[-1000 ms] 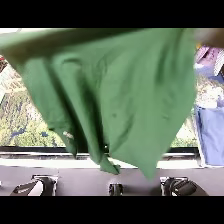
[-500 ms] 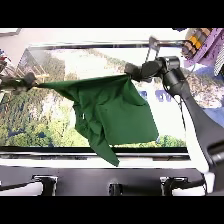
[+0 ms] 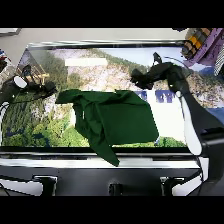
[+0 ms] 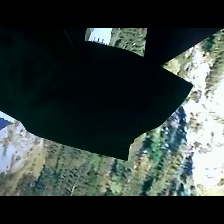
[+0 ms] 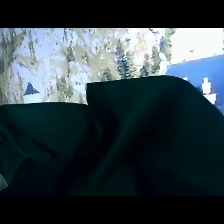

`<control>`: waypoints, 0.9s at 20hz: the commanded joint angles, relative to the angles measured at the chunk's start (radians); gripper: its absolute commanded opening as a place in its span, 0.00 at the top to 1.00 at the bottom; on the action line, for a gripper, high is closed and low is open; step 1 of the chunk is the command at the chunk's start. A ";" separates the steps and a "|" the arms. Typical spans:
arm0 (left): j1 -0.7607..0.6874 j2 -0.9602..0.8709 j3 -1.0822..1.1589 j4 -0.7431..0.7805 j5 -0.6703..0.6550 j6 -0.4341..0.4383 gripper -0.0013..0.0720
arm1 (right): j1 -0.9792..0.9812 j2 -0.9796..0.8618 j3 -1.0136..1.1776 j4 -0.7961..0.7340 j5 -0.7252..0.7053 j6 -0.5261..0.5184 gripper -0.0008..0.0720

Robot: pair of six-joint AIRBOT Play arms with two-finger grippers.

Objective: Fold the clothes and pants, and hang the long-sleeved shirts on hangers.

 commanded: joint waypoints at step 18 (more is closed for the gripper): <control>0.197 0.502 -0.539 -0.094 -0.361 0.113 0.45 | -0.468 0.494 -1.023 0.044 -0.244 -0.393 0.34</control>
